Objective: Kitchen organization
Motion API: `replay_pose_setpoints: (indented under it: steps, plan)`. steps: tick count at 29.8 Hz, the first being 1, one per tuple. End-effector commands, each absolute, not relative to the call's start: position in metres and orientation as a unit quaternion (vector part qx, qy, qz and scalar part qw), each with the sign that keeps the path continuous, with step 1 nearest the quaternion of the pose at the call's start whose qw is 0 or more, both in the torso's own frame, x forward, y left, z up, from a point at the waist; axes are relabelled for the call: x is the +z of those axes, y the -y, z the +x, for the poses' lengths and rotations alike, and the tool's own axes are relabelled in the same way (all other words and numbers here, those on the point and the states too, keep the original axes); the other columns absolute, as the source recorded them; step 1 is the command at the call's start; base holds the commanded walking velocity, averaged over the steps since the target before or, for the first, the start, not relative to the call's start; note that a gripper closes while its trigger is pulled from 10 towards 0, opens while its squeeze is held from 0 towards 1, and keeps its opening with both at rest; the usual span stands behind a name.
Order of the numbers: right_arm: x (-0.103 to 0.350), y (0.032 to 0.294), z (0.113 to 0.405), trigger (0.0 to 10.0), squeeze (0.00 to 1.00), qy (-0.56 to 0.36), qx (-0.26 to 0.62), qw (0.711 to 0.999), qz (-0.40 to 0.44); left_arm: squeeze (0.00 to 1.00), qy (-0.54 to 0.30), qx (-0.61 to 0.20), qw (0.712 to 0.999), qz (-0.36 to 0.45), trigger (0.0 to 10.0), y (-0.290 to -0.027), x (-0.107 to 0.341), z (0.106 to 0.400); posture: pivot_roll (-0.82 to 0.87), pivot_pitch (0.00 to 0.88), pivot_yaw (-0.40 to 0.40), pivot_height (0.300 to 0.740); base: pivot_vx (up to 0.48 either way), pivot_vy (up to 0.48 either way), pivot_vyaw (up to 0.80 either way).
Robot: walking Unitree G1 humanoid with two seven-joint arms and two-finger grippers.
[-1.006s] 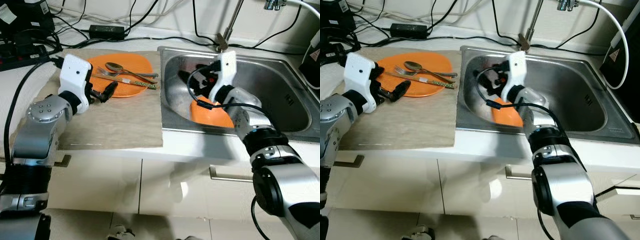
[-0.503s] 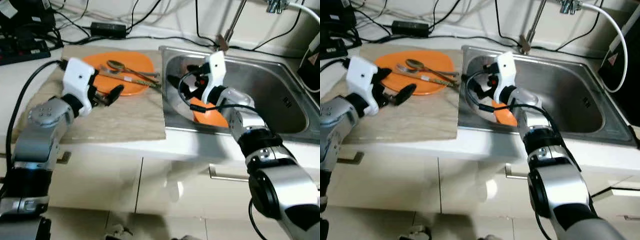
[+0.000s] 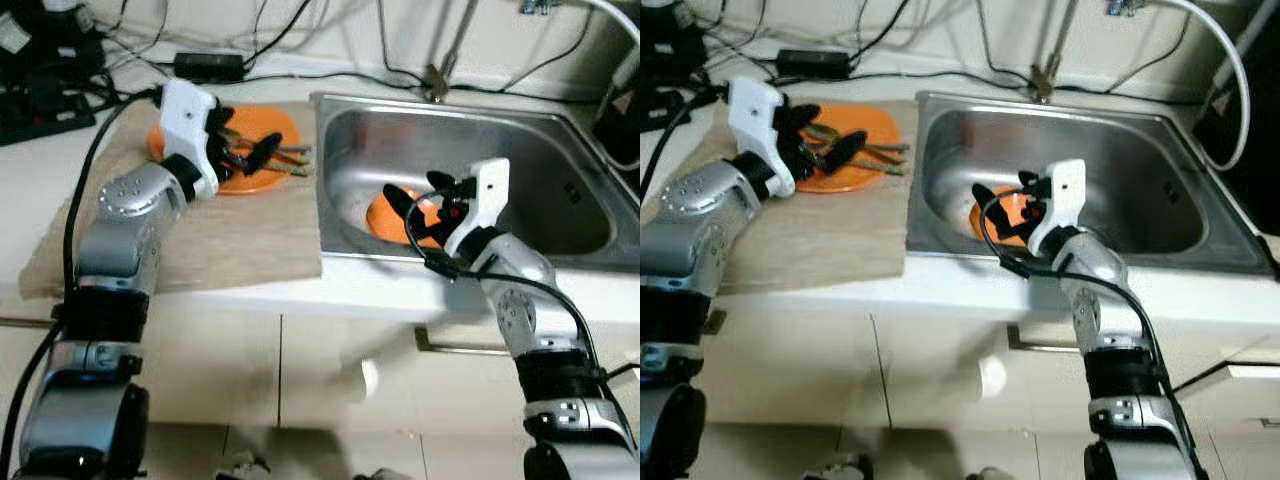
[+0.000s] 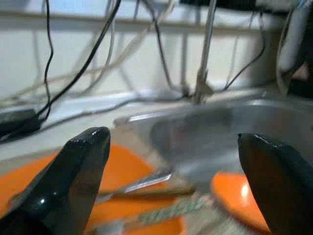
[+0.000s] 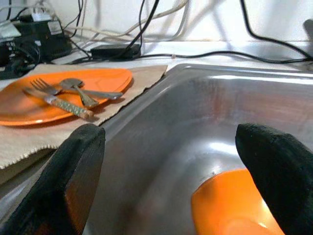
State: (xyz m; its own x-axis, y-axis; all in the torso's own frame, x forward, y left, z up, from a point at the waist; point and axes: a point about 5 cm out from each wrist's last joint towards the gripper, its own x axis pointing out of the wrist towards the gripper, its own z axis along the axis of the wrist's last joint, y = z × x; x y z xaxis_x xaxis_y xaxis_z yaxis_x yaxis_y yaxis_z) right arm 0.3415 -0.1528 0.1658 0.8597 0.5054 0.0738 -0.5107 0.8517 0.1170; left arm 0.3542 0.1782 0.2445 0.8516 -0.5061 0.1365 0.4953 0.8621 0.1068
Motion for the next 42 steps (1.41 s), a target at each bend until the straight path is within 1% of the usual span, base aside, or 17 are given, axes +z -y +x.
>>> replay_pose_setpoints:
  steps: [1,2,3,6,9,17,21,22,23,24,25,26,29,30,32,35,42]
  plan:
    - [0.172,0.141,0.347,10.0,1.0,0.019,0.295,0.952,0.073,0.0,0.075,-0.29,0.953,0.05,10.0,-0.179,0.241,0.344,0.01,0.027,-0.037,0.74,0.0,0.0,0.0]
    - [0.173,0.135,0.352,10.0,1.0,0.012,0.313,0.946,0.079,0.0,0.069,-0.321,0.942,0.071,10.0,-0.177,0.237,0.337,0.02,0.028,-0.042,0.74,0.0,0.0,0.0]
    - [0.172,0.134,0.359,10.0,1.0,0.006,0.314,0.946,0.079,0.0,0.059,-0.335,0.938,0.07,10.0,-0.177,0.233,0.333,0.02,0.028,-0.042,0.74,0.0,0.0,0.0]
    - [0.169,0.13,0.374,10.0,1.0,-0.018,0.322,0.945,0.059,0.0,0.037,-0.362,0.928,0.076,10.0,-0.181,0.227,0.323,0.04,0.04,-0.044,0.74,0.0,0.0,0.0]
    - [0.17,0.126,0.379,10.0,1.0,-0.028,0.338,0.939,0.048,0.0,0.019,-0.374,0.924,0.081,10.0,-0.186,0.224,0.316,0.05,0.049,-0.048,0.74,0.0,0.0,0.0]
    - [0.192,0.117,0.398,10.0,1.0,-0.017,0.358,0.933,0.039,0.0,0.006,-0.335,0.938,0.087,10.0,-0.206,0.226,0.3,0.11,0.099,-0.099,0.74,0.0,0.0,0.0]
    - [0.194,0.115,0.399,10.0,1.0,-0.018,0.359,0.932,0.042,0.0,-0.004,-0.341,0.936,0.09,10.0,-0.205,0.224,0.294,0.12,0.109,-0.105,0.74,0.0,0.0,0.0]
    - [0.195,0.112,0.4,10.0,1.0,-0.017,0.364,0.93,0.052,0.0,-0.015,-0.354,0.931,0.088,10.0,-0.203,0.223,0.286,0.14,0.119,-0.111,0.74,0.0,0.0,0.0]
    - [0.195,0.107,0.399,10.0,0.81,-0.019,0.386,0.921,0.056,0.0,-0.029,-0.37,0.924,0.091,10.0,-0.2,0.22,0.278,0.15,0.134,-0.115,0.74,0.0,0.0,0.0]
    - [0.195,0.107,0.399,10.0,0.81,-0.019,0.386,0.921,0.056,0.0,-0.029,-0.37,0.924,0.091,10.0,-0.2,0.22,0.278,0.15,0.134,-0.115,0.74,0.0,0.0,0.0]
    - [0.194,0.104,0.398,10.0,0.37,-0.02,0.395,0.917,0.051,0.0,-0.034,-0.374,0.922,0.092,10.0,-0.199,0.219,0.275,0.16,0.14,-0.117,0.74,0.0,0.0,0.0]
    - [0.193,0.102,0.397,10.0,0.0,-0.021,0.403,0.914,0.047,0.0,-0.039,-0.378,0.921,0.092,10.0,-0.198,0.218,0.273,0.16,0.143,-0.117,0.74,0.0,0.0,0.0]
    - [0.188,0.094,0.394,10.0,0.0,-0.021,0.423,0.906,0.014,0.0,-0.045,-0.366,0.925,0.097,10.0,-0.2,0.216,0.268,0.18,0.163,-0.124,0.74,0.0,0.0,0.0]
    - [0.189,0.09,0.394,10.0,0.0,-0.004,0.418,0.908,-0.016,0.0,-0.046,-0.351,0.929,0.106,10.0,-0.202,0.217,0.268,0.19,0.171,-0.126,0.74,0.0,0.0,0.0]
    - [0.189,0.088,0.394,10.0,0.0,0.001,0.419,0.908,-0.019,0.0,-0.046,-0.346,0.931,0.108,10.0,-0.203,0.218,0.267,0.19,0.183,-0.129,0.74,0.0,0.0,0.0]
    - [0.195,0.085,0.395,10.0,0.0,0.019,0.418,0.908,-0.002,0.0,-0.046,-0.326,0.937,0.113,10.0,-0.208,0.221,0.265,0.21,0.192,-0.134,0.74,0.0,0.0,0.0]
    - [0.209,0.081,0.398,10.0,0.0,0.044,0.423,0.904,0.031,0.0,-0.061,-0.329,0.935,0.121,10.0,-0.206,0.219,0.255,0.24,0.202,-0.149,0.74,0.0,0.0,0.0]
